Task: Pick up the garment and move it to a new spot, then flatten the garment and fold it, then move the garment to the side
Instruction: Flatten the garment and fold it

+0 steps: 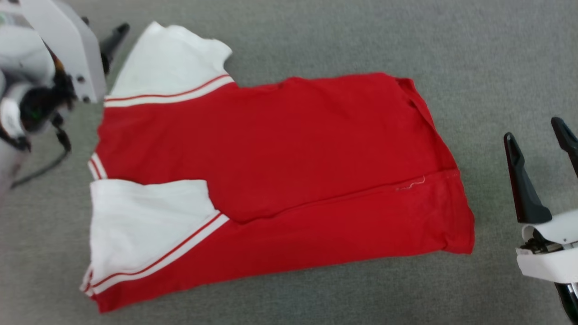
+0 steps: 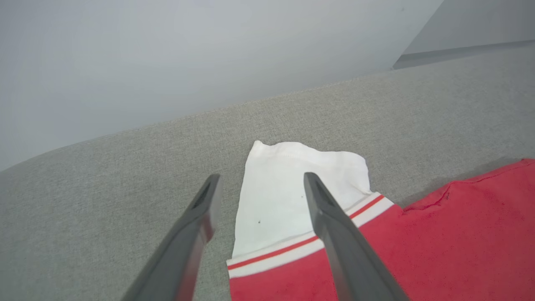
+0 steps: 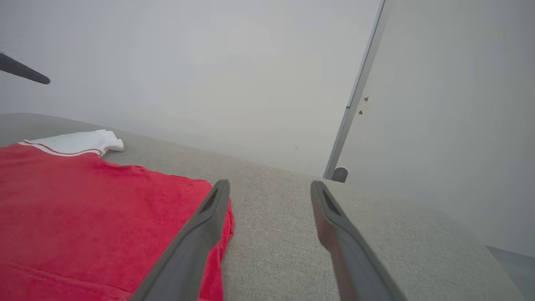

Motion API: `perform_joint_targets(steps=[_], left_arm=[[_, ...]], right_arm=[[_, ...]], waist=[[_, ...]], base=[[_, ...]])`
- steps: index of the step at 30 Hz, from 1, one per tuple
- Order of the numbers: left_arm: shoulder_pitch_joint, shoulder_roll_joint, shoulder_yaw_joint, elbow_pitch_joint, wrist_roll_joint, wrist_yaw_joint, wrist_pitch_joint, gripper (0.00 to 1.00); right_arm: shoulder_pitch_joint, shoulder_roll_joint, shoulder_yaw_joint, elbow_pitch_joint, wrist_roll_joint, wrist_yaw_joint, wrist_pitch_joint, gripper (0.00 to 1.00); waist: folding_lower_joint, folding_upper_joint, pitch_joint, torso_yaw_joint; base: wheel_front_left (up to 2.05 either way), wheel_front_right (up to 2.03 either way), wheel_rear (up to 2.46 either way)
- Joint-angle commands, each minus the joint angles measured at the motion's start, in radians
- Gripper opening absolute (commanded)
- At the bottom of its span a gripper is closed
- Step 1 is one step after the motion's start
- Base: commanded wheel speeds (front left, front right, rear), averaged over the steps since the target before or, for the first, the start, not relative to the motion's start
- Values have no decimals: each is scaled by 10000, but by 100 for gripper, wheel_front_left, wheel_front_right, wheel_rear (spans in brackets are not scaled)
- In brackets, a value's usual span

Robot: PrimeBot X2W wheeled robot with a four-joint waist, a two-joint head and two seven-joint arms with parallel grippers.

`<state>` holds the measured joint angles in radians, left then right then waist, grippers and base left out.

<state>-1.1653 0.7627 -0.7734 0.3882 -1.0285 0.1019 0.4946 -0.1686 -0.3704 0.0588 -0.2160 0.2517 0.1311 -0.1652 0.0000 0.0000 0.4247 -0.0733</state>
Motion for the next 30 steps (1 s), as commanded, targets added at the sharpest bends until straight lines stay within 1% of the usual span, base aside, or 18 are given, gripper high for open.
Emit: perform_joint_targets(steps=[1, 7, 10, 16, 18, 22, 27, 30], left_arm=[[-313, -82, -4, 229, 22, -123, 142, 100], [-1640, -225, -272, 1668, 235, -936, 1029, 100], [-2104, -308, -384, 2335, 244, -1195, 1474, 100], [-2761, -657, -609, 3503, 385, -1511, 1912, 100], [-2817, -801, -719, 3901, 376, -1547, 2186, 100], [-2930, -929, -969, 4601, 526, -1465, 2633, 100], [-3097, -1259, -1023, 5344, 333, -1279, 3381, 100], [-3159, -1590, -1057, 5640, 169, -1103, 3907, 100]], right_arm=[[-139, 7, -10, -13, 87, -8, -75, 100], [-354, -71, 61, -100, 170, -8, -279, 100], [-358, -10, 31, -108, 195, -8, -355, 100], [-407, 33, -9, -145, 207, -8, -456, 100], [-418, 30, -38, -172, 234, -8, -421, 100], [-446, -19, -67, -222, 287, -8, -299, 100], [-491, -90, -122, -268, 355, -8, -132, 100], [-455, -73, -167, -275, 429, -8, 0, 100]], waist=[[0, 0, 684, -487], [0, 0, 1554, -903], [0, 0, 1885, -1022], [0, 0, 2239, -1041], [0, 0, 2283, -1021], [0, 0, 2352, -960], [0, 0, 2370, -935], [0, 0, 2348, -928]], base=[[0, 0, 0], [0, 0, 0], [0, 0, 0], [0, 0, 0], [0, 0, 0], [0, 0, 0], [0, 0, 0], [0, 0, 0]])
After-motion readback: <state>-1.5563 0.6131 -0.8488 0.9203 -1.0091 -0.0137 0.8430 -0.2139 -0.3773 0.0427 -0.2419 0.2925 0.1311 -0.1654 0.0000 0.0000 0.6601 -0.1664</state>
